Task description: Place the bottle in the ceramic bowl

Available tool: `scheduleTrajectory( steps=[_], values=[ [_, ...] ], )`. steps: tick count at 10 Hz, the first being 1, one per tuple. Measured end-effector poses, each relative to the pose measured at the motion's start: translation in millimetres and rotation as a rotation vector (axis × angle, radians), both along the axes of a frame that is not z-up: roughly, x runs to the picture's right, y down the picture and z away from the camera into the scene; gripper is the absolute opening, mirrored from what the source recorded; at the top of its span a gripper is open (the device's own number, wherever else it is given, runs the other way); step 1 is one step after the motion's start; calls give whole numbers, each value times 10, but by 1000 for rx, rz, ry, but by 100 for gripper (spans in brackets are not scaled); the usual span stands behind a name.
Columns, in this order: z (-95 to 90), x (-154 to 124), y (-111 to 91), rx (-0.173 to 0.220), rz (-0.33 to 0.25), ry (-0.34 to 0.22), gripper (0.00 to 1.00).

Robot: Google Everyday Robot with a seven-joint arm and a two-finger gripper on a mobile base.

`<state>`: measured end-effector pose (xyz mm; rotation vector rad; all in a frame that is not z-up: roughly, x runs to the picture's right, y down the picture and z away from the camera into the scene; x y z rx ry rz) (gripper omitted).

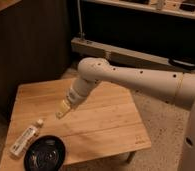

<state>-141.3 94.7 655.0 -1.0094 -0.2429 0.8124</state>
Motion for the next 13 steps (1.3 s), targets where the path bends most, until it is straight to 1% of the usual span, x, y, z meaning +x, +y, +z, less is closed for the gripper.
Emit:
scheduleTrajectory(
  steps=[3,4,5,7,8,9,11,12,13],
  values=[
    [-7,-5,-5,8,0,-21,65],
    [-43,-58,-29,43,-18,-63,65],
    [-86,-138,-40,96,-63,-138,65],
    [-181,-205,-68,209,-177,-299,65],
    [-238,-264,-64,262,-243,-382,65],
    [-312,-327,-84,330,-311,-451,65],
    [-395,-401,-100,417,-401,-540,65],
    [-402,-406,-102,429,-413,-552,65],
    [-411,-412,-105,432,-416,-555,65]
  ],
)
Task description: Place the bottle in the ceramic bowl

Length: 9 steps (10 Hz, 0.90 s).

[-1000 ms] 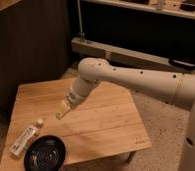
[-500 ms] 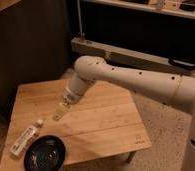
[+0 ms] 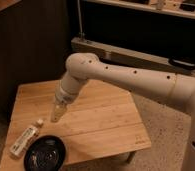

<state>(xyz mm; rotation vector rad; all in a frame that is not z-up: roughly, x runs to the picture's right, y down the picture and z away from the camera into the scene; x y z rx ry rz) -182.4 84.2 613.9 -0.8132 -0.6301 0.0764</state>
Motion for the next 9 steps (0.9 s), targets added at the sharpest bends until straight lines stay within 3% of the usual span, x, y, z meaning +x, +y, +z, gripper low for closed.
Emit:
scheduleTrajectory(
  steps=[2,4,6,8,9],
  values=[
    [2,2,1,1,0,-4,65],
    [2,-33,10,40,-21,-98,65],
    [31,-138,50,119,-122,-304,65],
    [90,-231,80,172,-239,-555,65],
    [107,-272,102,186,-280,-636,65]
  ],
)
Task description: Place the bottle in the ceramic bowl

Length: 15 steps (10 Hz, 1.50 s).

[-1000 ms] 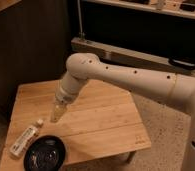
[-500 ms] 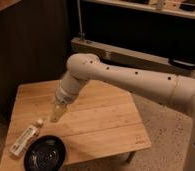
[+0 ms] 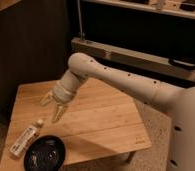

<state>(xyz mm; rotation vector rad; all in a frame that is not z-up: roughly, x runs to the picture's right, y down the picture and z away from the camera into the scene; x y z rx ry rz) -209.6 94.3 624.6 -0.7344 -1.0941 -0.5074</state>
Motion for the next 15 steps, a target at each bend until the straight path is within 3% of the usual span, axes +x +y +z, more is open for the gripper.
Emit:
scheduleTrajectory(
  steps=[2,3,4,7,9,12,15],
  values=[
    [49,-36,31,27,-64,-143,65],
    [63,-57,43,37,-81,-189,65],
    [55,-44,44,45,-86,-192,65],
    [31,-132,79,100,-139,-34,65],
    [72,-185,143,109,-158,35,65],
    [245,-181,268,95,-141,43,65],
    [713,-121,445,88,-123,37,65]
  ],
)
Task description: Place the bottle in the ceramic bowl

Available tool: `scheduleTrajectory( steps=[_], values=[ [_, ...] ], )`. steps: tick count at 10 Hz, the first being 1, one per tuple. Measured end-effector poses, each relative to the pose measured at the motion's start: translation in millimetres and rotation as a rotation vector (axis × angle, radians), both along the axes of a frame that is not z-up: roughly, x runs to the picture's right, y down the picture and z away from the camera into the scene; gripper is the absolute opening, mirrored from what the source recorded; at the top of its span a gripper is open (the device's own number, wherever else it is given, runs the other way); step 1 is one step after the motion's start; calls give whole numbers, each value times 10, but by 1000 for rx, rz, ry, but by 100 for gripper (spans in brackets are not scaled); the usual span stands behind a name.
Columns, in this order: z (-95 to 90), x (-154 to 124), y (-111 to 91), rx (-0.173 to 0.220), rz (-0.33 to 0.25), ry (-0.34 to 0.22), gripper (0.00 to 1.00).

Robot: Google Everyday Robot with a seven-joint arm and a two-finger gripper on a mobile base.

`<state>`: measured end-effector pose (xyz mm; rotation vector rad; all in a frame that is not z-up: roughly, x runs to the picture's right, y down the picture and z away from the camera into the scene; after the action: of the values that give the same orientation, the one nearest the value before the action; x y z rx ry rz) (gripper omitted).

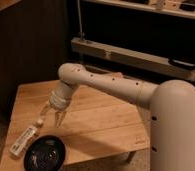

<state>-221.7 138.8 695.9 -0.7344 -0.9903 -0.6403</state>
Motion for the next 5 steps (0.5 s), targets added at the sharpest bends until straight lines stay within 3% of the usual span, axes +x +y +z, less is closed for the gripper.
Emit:
scheduleTrajectory(
  steps=[5],
  values=[
    [447,-206,-18,-17,-76,3,65]
  ],
)
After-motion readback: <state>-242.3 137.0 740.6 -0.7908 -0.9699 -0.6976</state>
